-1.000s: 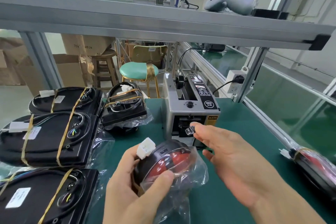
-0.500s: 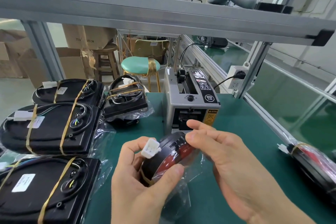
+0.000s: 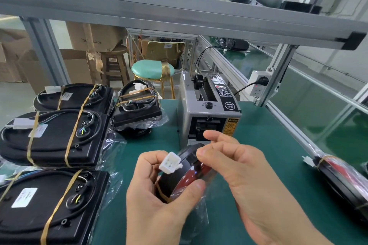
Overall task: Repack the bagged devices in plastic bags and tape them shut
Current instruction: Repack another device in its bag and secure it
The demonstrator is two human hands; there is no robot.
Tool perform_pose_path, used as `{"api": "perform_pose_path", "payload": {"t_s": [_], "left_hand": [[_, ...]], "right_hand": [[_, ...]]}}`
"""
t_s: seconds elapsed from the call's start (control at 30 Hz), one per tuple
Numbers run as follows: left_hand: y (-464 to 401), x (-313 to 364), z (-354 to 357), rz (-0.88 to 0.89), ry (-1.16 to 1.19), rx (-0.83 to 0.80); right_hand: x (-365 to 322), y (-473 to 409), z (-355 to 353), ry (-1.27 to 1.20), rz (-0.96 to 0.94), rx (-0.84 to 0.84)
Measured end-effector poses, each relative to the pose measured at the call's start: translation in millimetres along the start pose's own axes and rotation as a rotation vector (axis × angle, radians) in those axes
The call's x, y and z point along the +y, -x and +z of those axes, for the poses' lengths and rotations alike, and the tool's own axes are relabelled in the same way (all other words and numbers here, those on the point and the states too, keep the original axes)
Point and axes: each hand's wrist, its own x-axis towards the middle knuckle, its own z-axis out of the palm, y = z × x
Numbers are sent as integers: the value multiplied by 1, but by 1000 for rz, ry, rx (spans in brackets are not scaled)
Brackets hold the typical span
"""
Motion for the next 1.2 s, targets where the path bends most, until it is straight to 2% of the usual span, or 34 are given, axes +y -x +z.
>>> {"api": "perform_pose_path", "payload": {"t_s": [0.17, 0.53, 1.2], "left_hand": [[0, 0, 0, -8, 3, 1], [0, 0, 4, 28, 40, 13], [-1, 2, 3, -30, 2, 9]], "right_hand": [[5, -3, 4, 49, -62, 85], [9, -4, 6, 175, -168, 138], [7, -8, -2, 234, -165, 52]]}}
